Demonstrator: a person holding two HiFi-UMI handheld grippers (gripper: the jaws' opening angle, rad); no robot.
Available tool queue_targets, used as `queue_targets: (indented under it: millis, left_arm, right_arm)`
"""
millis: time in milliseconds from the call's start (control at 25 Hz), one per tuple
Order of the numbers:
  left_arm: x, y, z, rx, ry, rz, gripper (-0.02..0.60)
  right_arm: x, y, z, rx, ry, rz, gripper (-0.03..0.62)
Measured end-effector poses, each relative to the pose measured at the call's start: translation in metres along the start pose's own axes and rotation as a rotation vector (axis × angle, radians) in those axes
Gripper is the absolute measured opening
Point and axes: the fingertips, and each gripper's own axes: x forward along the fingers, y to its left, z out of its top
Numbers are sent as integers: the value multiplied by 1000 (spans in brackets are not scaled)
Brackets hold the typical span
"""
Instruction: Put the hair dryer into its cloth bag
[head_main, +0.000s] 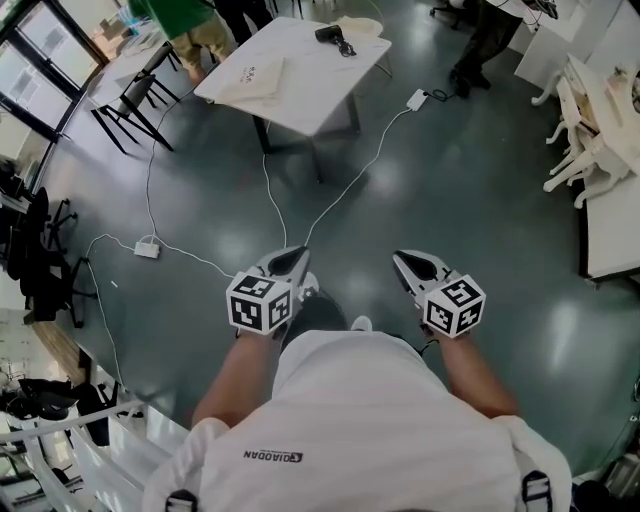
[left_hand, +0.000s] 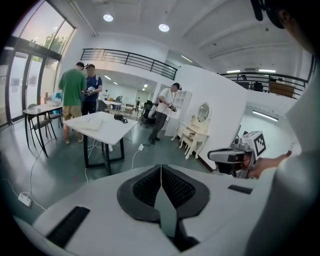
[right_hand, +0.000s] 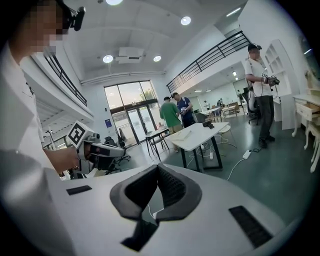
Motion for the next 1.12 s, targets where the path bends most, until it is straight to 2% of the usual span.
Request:
queue_targets:
  millis: [200, 440, 720, 920, 1120]
  left_arm:
    - [25, 0, 2, 10, 10, -28, 34]
    - [62, 16, 11, 9, 29, -62, 34]
    - [114, 21, 67, 61, -5, -123, 34]
    - [135, 68, 85, 26, 29, -103, 34]
    - [156, 115, 119, 2, 14, -80, 34]
  right_arm:
    - [3, -20, -11, 21, 14, -25, 21]
    - [19, -43, 6, 9, -4, -55, 21]
    - [53, -71, 20, 14, 27, -55, 21]
    - [101, -91, 50, 13, 42, -33, 21]
    - [150, -119, 89, -5, 44, -26, 21]
